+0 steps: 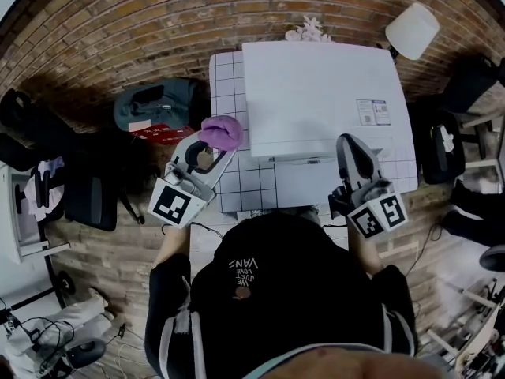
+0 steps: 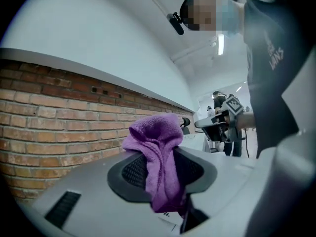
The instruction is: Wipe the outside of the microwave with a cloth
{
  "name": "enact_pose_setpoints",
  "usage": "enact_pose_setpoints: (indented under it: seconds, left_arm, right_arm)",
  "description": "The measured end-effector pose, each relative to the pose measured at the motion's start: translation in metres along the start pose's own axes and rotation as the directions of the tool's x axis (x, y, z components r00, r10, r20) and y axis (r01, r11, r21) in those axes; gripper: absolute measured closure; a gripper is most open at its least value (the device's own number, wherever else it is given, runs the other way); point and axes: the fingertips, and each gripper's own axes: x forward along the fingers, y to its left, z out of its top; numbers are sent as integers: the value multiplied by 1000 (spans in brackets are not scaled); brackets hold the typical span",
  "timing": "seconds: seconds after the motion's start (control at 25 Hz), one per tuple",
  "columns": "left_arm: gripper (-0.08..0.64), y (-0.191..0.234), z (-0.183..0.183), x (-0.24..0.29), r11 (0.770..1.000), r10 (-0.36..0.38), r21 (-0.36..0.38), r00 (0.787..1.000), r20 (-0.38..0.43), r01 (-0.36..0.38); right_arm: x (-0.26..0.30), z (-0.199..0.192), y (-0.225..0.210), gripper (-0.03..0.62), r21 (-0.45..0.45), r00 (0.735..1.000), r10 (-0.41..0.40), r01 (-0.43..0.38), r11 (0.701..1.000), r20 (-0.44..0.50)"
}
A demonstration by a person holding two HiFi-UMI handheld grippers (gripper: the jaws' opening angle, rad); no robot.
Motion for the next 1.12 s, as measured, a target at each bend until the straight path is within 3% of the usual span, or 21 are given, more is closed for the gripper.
enact_pose_setpoints:
  seconds: [0.28,0.52,0.84,1.12]
  left_arm:
    - [420,-16,-69,-9,990,-18,-139,997,73,28]
    - [420,-12,-79,6,976,-15,-212,991,131,42]
    - [420,56,-94,52,989,17,-146,989,149,5]
    - [420,126,-106,110,987,56,-155,989,136,-35]
  right_arm:
    - [12,-22,30,589,-28,999,-21,20,999,-48]
    - [15,-21,35,588,-57,997,-50,47,997,-55]
    - [6,-18,24,588,-75,992,-112,107,991,-57]
    - [-15,-11,7,588,-93,979,-195,190,977,-51]
